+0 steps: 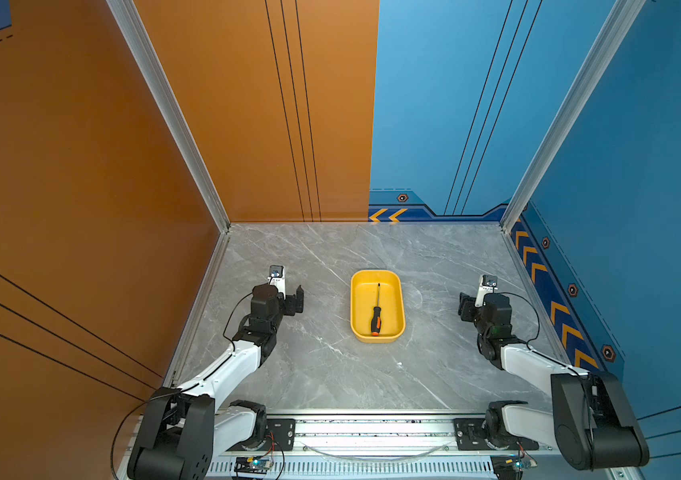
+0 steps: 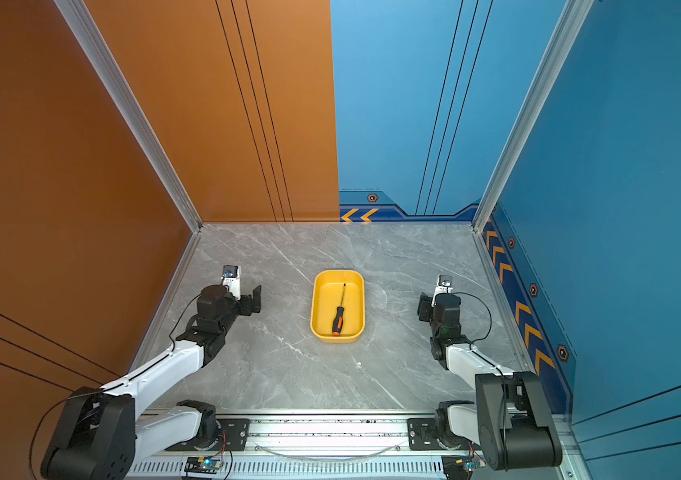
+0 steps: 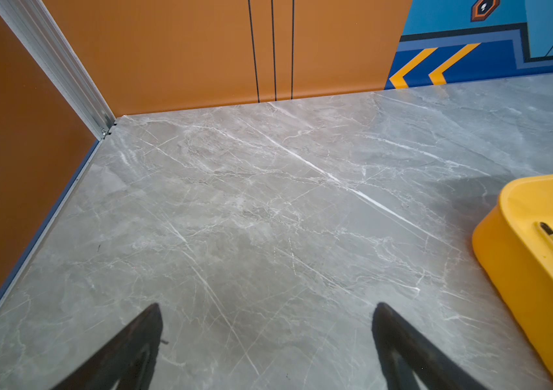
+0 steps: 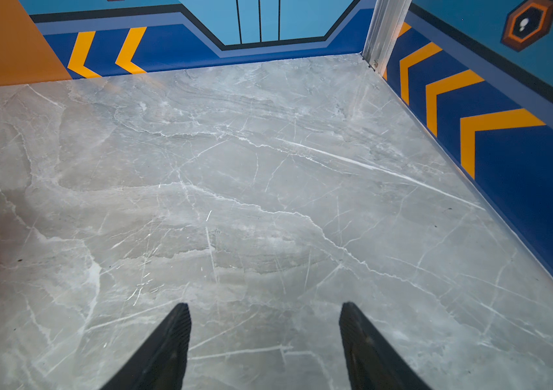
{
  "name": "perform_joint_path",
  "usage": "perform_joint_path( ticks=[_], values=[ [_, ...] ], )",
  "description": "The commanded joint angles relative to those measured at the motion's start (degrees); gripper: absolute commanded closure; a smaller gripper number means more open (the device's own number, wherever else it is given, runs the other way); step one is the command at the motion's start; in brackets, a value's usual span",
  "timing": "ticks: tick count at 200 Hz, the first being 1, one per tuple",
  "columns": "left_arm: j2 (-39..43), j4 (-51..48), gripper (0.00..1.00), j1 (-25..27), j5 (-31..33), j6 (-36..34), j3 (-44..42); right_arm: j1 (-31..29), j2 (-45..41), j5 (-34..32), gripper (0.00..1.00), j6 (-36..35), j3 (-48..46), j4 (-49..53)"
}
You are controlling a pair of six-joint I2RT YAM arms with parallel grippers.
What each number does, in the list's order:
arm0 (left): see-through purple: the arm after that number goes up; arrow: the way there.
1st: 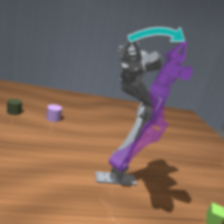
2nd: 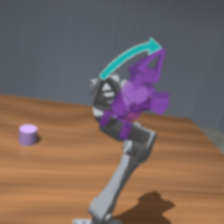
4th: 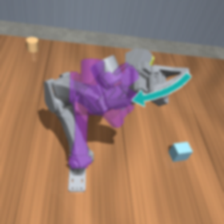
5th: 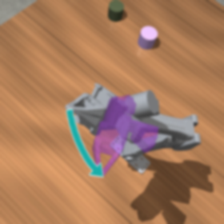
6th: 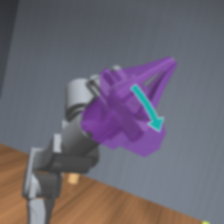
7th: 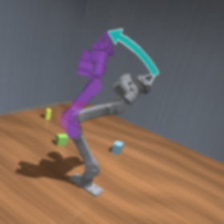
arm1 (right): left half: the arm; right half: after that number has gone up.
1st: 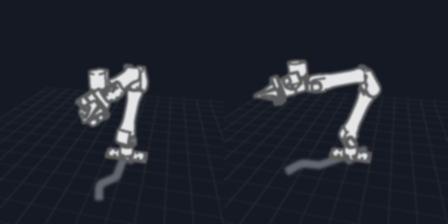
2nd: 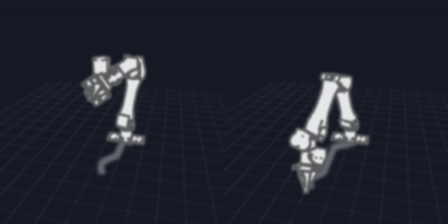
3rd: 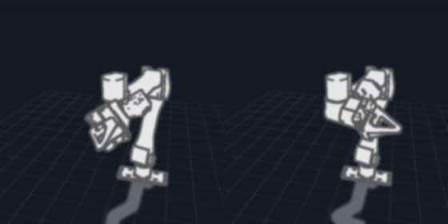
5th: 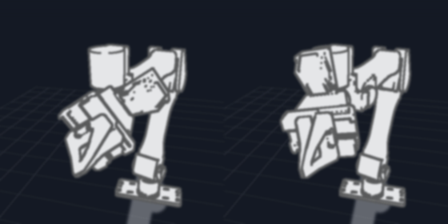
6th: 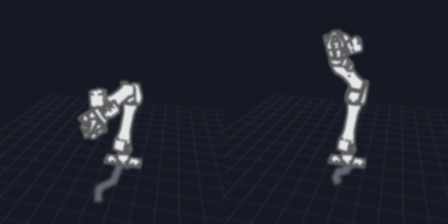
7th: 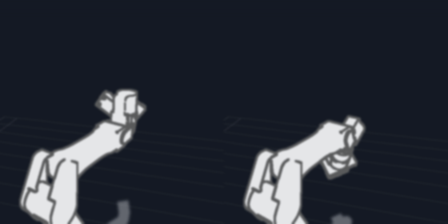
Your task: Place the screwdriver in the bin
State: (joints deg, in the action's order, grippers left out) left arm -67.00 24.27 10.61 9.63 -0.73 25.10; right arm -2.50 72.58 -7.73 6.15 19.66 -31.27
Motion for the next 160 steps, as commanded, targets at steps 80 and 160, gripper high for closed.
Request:
perform_joint_path(
  ticks=[80, 160],
  values=[
    [-15.0, 24.7, 0.02, -4.7, -2.7, -5.3, -4.8, -0.2, 12.5, -4.2, 0.33, -2.2, -4.1, -28.5],
    [-22.2, 31.4, 0.02, -7.3, -5.8, -3.5, -4.8, -1.1, 16.1, -4.2, 0.30, -3.5, 0.9, -22.7]
  ],
)
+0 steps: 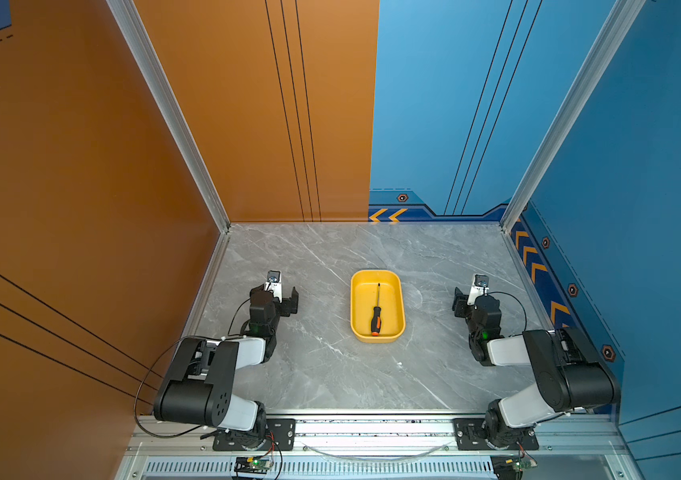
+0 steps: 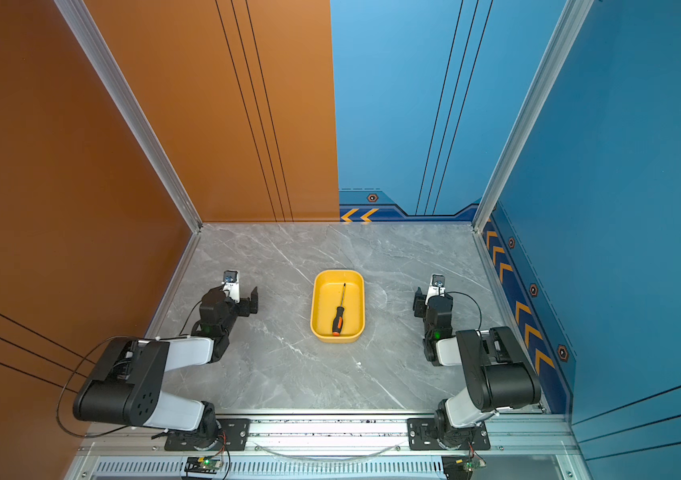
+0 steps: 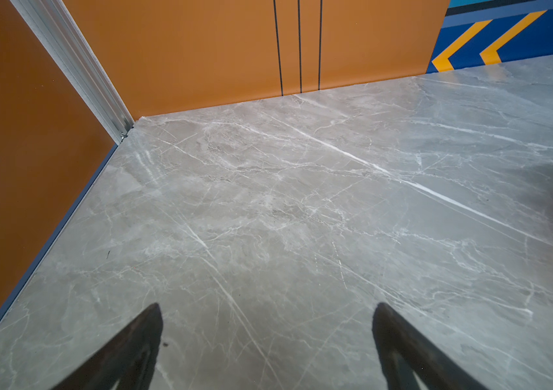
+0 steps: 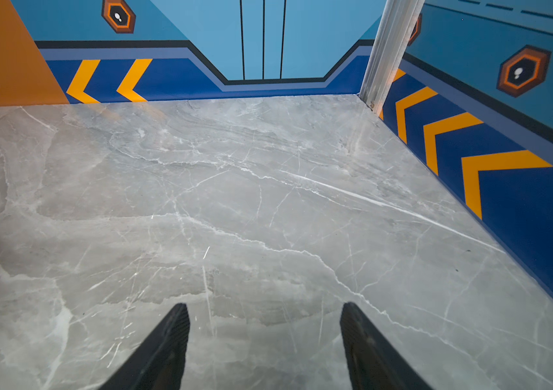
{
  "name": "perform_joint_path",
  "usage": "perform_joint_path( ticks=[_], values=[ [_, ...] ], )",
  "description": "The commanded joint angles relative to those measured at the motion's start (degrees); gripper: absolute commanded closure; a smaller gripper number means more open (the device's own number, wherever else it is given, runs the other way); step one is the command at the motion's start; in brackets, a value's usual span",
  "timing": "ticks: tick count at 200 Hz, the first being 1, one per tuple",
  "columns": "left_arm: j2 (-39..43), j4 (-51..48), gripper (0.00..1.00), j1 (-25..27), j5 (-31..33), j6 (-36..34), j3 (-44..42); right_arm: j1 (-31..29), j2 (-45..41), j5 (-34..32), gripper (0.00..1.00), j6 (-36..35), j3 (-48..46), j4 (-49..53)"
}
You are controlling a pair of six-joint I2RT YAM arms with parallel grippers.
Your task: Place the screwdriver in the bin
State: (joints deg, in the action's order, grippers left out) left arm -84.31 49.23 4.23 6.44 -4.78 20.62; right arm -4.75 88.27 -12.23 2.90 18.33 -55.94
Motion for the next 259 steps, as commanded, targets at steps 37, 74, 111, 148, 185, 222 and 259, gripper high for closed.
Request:
perform_joint_path(
  ticks=[37, 74, 111, 148, 185, 222, 259],
  values=[
    [-5.4, 4.3, 0.02, -3.5, -4.7, 3.0, 0.9, 2.6, 0.3, 2.2, 0.30, 0.9, 2.9, 3.6],
    [-5.3, 3.2, 0.02, -4.4, -6.0, 4.1, 1.4, 2.8, 0.3, 2.7, 0.24, 1.1, 2.9, 3.6],
    [-5.3, 3.3, 0.02, -4.3, -5.6, 4.1, 1.3, 2.7, 0.3, 2.4, 0.00, 1.0, 2.9, 3.5],
    [-5.1, 3.2, 0.02, -4.1, -4.9, 4.1, 1.2, 2.3, 0.3, 1.6, 0.00, 0.8, 2.7, 3.4],
    [-5.2, 3.2, 0.02, -4.1, -4.9, 4.0, 1.2, 1.8, 0.4, 0.6, 0.01, 0.5, 2.6, 2.9],
    [-5.1, 3.2, 0.02, -4.1, -4.9, 4.0, 1.3, 1.8, 0.4, 0.8, 0.00, 0.6, 2.7, 3.0],
    [-5.1, 3.2, 0.02, -4.1, -4.8, 4.0, 1.2, 2.3, 0.3, 1.6, 0.00, 0.8, 2.8, 3.4]
  ],
)
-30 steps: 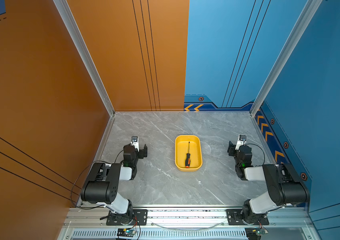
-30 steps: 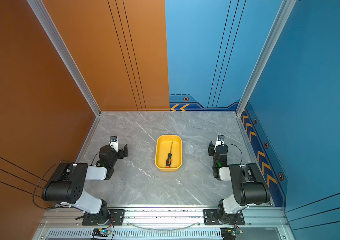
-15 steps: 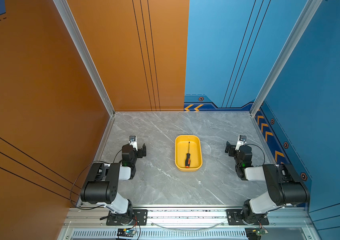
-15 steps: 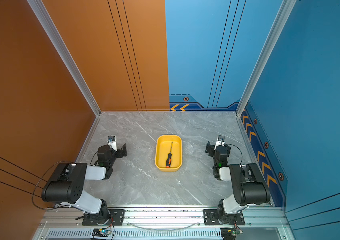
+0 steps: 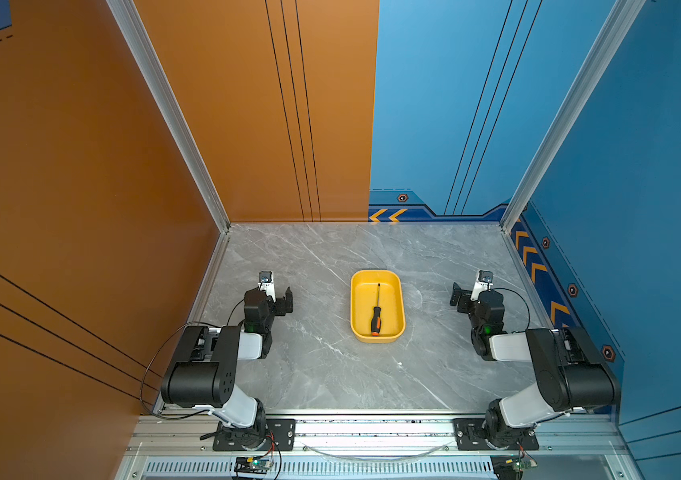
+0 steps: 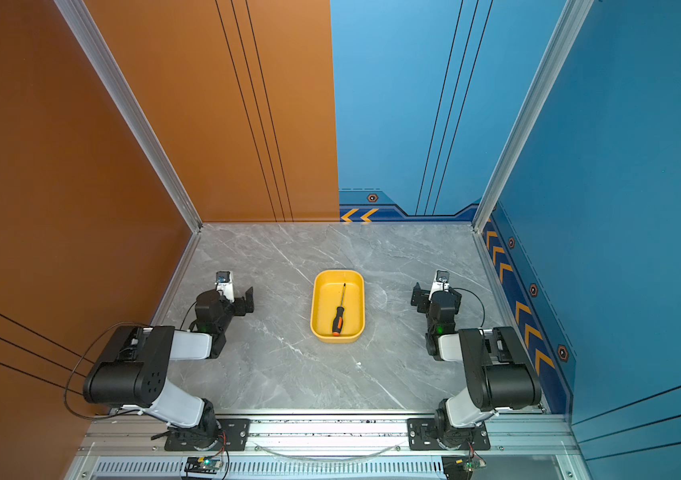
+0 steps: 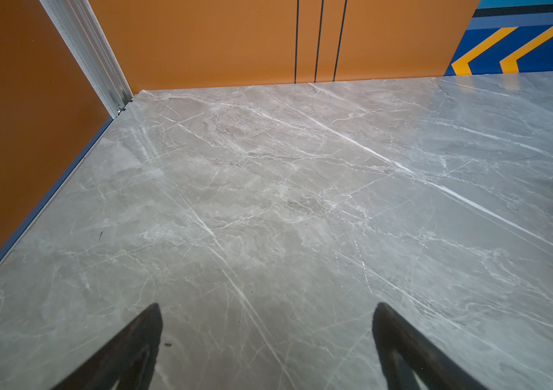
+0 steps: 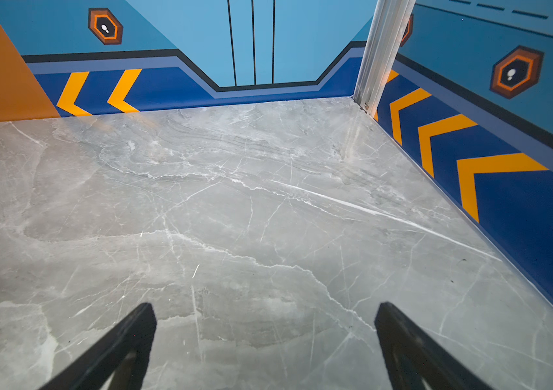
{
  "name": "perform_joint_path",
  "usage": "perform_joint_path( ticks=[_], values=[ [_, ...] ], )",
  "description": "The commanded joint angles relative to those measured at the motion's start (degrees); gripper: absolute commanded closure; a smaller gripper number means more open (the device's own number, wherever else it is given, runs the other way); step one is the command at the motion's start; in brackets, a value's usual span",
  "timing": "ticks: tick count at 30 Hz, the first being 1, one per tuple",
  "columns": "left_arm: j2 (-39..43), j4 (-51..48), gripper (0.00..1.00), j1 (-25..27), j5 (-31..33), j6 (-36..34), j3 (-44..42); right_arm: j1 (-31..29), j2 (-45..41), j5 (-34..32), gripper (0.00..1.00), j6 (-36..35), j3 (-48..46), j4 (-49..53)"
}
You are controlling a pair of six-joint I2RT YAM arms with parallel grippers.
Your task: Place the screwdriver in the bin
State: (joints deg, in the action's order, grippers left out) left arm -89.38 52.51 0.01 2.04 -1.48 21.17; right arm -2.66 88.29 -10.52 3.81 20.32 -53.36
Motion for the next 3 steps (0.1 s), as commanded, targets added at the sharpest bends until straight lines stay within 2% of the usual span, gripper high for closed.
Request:
perform_joint_path(
  ticks=[1, 3],
  values=[
    [-0.1, 0.0, 0.02, 0.2, -0.4, 0.7, 0.7, 0.2, 0.3, -0.1, 0.00, -0.1, 0.8, 0.8],
    [-0.1, 0.0, 0.02, 0.1, -0.4, 0.7, 0.7, 0.0, 0.3, -0.6, 0.00, -0.2, 0.7, 0.6]
  ],
)
